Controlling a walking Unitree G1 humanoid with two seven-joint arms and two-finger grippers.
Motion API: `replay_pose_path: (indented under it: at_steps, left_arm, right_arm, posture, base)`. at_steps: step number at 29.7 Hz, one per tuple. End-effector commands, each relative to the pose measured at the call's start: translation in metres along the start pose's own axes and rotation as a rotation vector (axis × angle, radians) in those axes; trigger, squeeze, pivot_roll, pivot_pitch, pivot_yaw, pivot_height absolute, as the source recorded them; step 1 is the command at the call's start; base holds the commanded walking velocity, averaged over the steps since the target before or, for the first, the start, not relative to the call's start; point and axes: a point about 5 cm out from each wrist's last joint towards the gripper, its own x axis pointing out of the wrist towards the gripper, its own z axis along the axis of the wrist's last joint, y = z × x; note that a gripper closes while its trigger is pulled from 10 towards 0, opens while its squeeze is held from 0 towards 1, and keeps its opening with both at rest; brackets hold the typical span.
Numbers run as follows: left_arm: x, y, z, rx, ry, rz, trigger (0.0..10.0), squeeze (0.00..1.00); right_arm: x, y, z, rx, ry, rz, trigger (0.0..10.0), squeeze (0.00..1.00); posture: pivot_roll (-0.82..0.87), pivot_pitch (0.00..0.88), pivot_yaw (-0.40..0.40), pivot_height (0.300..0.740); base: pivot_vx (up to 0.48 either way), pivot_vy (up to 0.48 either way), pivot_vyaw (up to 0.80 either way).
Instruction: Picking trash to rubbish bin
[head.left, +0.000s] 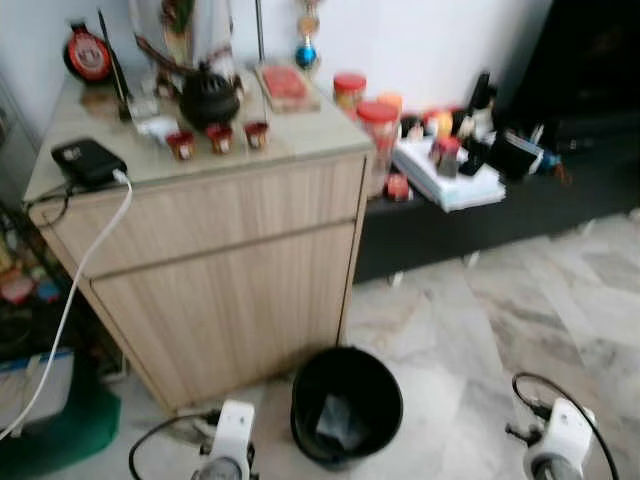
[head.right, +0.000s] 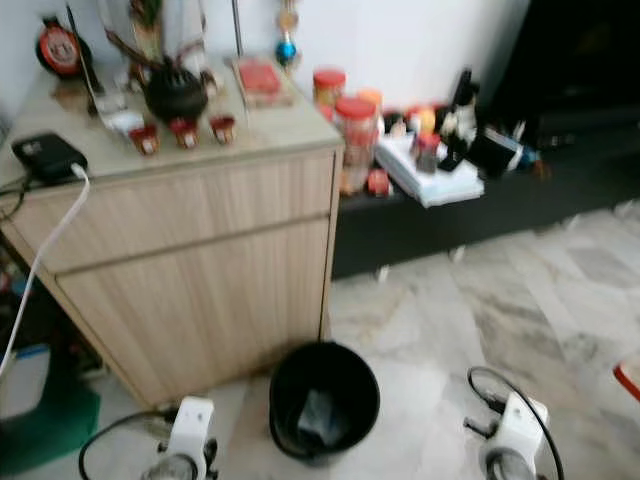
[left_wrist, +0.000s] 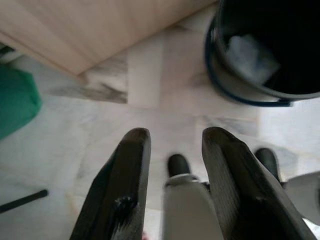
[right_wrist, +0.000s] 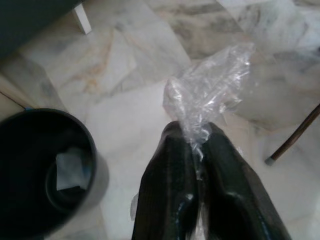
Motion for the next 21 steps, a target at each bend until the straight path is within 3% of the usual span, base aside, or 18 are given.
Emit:
replay_pose_path:
  at_steps: [1, 14, 20, 21]
  left_arm:
    - [-0.001, -0.002, -0.003, 0.004, 0.011, -0.004, 10.0, 0.00]
    - [-0.001, -0.002, -0.003, 0.008, 0.011, -0.007, 10.0, 0.00]
    - [-0.001, -0.004, -0.002, 0.015, 0.003, -0.024, 10.0, 0.00]
    - [-0.001, -0.004, -0.001, 0.000, -0.004, -0.026, 10.0, 0.00]
  right_arm:
    - [0.000, -0.005, 0.002, -0.010, -0.005, -0.008, 10.0, 0.00]
    - [0.001, -0.004, 0.005, -0.008, -0.012, -0.008, 10.0, 0.00]
    - [0.005, 0.006, 0.023, -0.066, -0.075, 0.042, 10.0, 0.00]
    - [0.007, 0.015, 0.032, -0.103, -0.098, 0.080, 10.0, 0.00]
  posture:
    - [-0.10, 0.035, -0.079, 0.740]
    - [-0.10, 0.023, -0.077, 0.740]
    - [-0.09, 0.023, -0.077, 0.740]
    - [-0.09, 0.023, -0.077, 0.740]
  base:
    - [0.315, 0.000, 0.00]
    - [0.378, 0.000, 0.00]
    - [0.205, 0.000, 0.00]
    - [0.000, 0.000, 0.00]
